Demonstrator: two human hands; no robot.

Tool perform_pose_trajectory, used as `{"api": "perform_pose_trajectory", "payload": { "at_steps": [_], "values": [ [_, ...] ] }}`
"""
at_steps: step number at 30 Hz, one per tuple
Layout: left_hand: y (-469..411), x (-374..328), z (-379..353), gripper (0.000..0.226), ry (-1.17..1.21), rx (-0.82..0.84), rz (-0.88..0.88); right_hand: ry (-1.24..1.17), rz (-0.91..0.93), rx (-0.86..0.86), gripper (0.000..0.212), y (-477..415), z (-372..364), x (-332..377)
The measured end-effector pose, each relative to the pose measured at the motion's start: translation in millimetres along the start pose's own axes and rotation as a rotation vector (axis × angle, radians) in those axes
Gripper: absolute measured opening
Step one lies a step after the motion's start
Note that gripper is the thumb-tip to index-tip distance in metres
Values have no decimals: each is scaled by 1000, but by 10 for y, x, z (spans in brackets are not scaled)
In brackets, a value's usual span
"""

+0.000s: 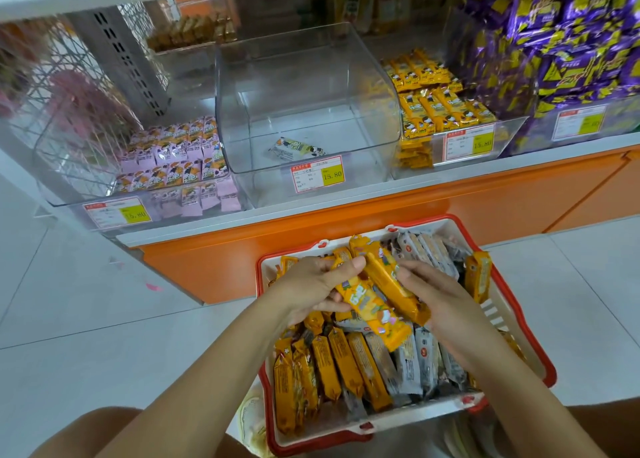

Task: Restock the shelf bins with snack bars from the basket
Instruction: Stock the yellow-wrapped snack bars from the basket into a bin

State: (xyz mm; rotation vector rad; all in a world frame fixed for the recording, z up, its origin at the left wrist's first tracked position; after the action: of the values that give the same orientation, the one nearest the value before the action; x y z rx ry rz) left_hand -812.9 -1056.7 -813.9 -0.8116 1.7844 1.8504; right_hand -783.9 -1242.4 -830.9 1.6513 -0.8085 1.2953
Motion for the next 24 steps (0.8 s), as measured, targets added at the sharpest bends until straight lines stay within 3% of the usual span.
{"api": "perform_pose_trajectory", "payload": {
  "at_steps": [5,8,11,13,15,17,19,22,24],
  "values": [
    [52,-103,-35,24,-58,57,-86,384,132,101,38,31,3,32],
    [74,-195,-58,28,-115,16,-159,565,206,231,56,92,-43,162],
    [127,-326,-114,33,-126,-23,-229,901,346,111,82,76,-81,236],
    [180,-446,-163,29,-90,-4,-267,927,458,-12,81,39,-80,319],
    [219,-604,-188,19,-55,-3,-349,830,522,-97,67,3,-35,475],
    [248,-775,-145,19,-72,-123,-505,679,537,-172,52,-34,46,702],
    [282,-911,-25,15,-172,-345,-698,614,568,-276,43,-116,188,980],
    [321,-1008,156,19,-453,-657,-864,782,630,-449,52,-436,511,1426],
    [264,-1010,220,27,-632,-752,-863,979,602,-528,58,-771,743,1698]
  ]
}}
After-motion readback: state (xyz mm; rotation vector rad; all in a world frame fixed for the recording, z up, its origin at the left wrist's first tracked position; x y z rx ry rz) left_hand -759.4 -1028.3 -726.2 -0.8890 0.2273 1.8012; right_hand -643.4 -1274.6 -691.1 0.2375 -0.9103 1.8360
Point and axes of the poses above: each hand's wrist, its own y-axis away from the middle knuckle, its own z-axis out of the back of the hand, x = y × z, the point moved 2 cm from there along -y, towards the middle knuckle, and after that the axes turned 7 degrees about z, right-handed, at the moved point
